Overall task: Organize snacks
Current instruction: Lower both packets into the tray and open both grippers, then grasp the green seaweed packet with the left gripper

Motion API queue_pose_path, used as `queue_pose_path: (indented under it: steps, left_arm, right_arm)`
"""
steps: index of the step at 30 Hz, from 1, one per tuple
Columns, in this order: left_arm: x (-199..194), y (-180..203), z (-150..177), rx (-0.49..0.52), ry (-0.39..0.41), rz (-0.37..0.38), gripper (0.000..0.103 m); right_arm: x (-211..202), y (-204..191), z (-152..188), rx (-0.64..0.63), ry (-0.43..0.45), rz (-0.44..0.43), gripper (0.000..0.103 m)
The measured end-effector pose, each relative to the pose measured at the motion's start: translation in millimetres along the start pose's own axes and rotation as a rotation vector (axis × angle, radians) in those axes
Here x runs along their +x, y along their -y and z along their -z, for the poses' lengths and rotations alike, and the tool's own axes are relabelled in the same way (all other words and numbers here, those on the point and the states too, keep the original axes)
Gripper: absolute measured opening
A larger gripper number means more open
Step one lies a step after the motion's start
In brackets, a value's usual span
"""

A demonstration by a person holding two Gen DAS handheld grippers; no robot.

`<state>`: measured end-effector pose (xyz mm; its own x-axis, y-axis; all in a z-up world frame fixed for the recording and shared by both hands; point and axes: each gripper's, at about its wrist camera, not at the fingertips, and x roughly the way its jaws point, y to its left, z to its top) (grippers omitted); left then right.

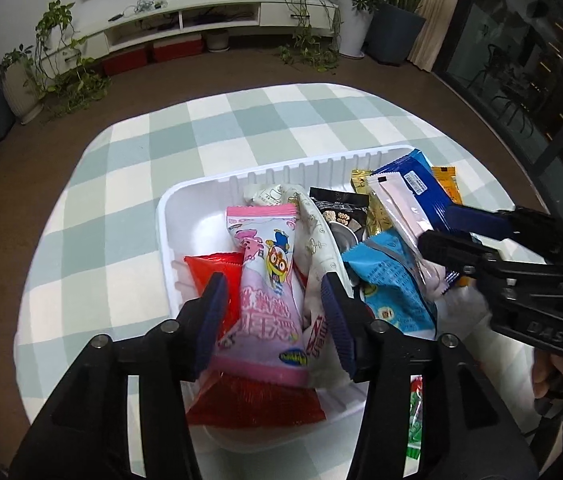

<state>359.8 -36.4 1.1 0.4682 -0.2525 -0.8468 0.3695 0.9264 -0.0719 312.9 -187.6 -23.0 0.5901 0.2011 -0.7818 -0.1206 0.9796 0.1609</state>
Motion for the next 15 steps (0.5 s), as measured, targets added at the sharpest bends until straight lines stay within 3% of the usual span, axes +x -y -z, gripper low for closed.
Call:
queue_pose_path:
  steps: [3,8,10,15]
  left_arm:
    - [-11,2,5,0.002,0.016,0.003,0.058]
    - [-42,23,29,0.052,0.075,-0.01,0.078]
    - [-54,36,45,0.082,0.094,0.017,0.084]
    - [-49,74,82,0.197,0.007,0.076,0.085]
  right_arm:
    - [-23,0,6,0.011,0.04,-0.017,0.053]
    - [-76,13,39,0.074,0.129,-0.073,0.076]
    - [-92,23,59,0.128,0.145,-0.103,0.078]
    - [-121,49,121,0.276,0.166,-0.141,0.08]
